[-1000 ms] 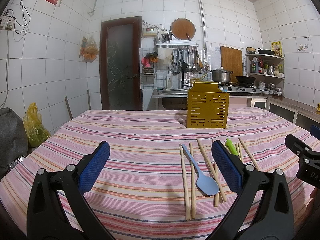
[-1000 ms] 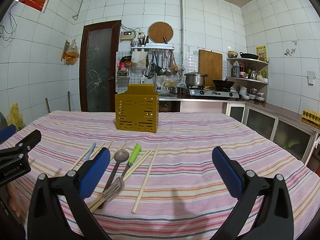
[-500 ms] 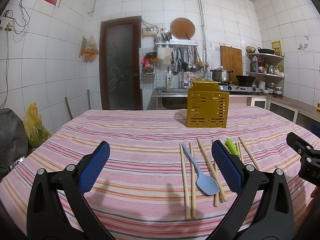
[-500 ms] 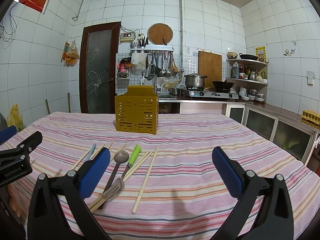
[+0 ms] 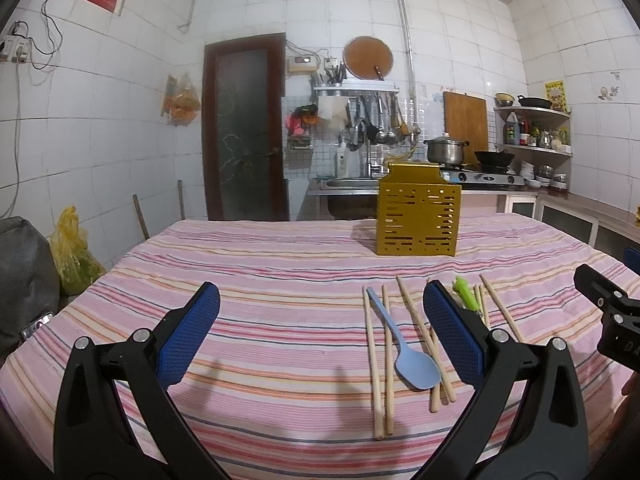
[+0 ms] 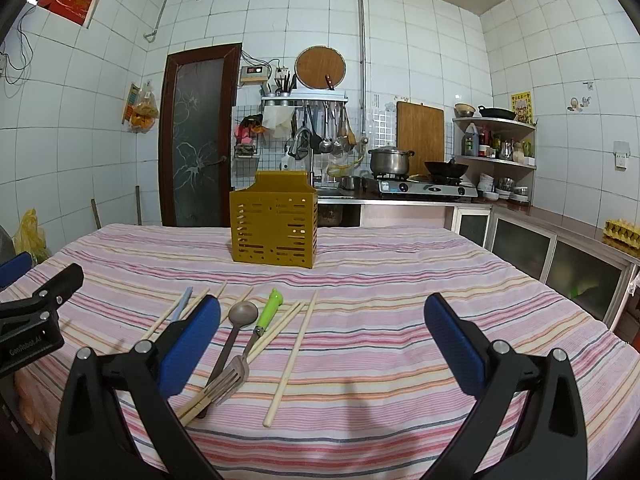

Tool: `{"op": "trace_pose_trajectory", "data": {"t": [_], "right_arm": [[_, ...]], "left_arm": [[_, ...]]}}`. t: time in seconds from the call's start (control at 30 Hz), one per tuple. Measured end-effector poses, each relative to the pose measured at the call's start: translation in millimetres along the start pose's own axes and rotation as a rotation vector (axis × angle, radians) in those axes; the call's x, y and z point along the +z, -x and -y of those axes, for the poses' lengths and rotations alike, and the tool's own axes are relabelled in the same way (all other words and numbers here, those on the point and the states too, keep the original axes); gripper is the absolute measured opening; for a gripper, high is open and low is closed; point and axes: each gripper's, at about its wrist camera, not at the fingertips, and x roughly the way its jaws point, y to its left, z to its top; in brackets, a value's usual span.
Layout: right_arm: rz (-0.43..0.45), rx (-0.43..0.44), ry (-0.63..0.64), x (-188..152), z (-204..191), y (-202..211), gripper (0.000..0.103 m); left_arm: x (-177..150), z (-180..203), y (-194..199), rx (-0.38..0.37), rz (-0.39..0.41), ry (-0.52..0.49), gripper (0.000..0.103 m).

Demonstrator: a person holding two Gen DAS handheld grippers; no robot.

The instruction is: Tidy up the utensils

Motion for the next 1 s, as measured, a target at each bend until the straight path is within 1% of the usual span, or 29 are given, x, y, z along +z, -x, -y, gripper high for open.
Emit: {"op": "trace_pose_trajectory", "data": {"t": [0.3, 0.5, 0.73, 0.9, 0.97, 1.0], "right_arm": [[0.0, 0.001, -0.005, 0.5, -0.2, -2.0, 0.099], [-0.013, -0.016, -0.001, -0.3, -2.2, -4.7, 0.099], [-0.033, -0.022, -0.028, -0.3, 2.2, -10.0, 0.099], [-0.058, -0.006, -0.015, -0.6, -1.8, -15.7, 0.099], [-0.076, 0.004, -0.014, -1.4, -2.6, -19.8, 0.099], [-0.085, 0.007, -0.016, -1.4, -2.0, -21.7, 0.099]], "left_arm": [[-0.1, 1.6, 9.2, -0.005, 0.035, -0.008, 0.098], [0.5, 2.5, 8.6, -0.018, 0.034, -0.018, 0.098], [-0.1, 2.9, 8.2, -0.026, 0.033, -0.018, 0.098], [-0.2, 5.9, 5.4, -0.021, 0.017, -0.029, 0.098], [-0.8, 5.6, 0.4, -0.011, -0.01, -0.029, 0.098], [-0.7, 4.3, -3.5, -0.012, -0.035, -0.024, 0.098]]}}
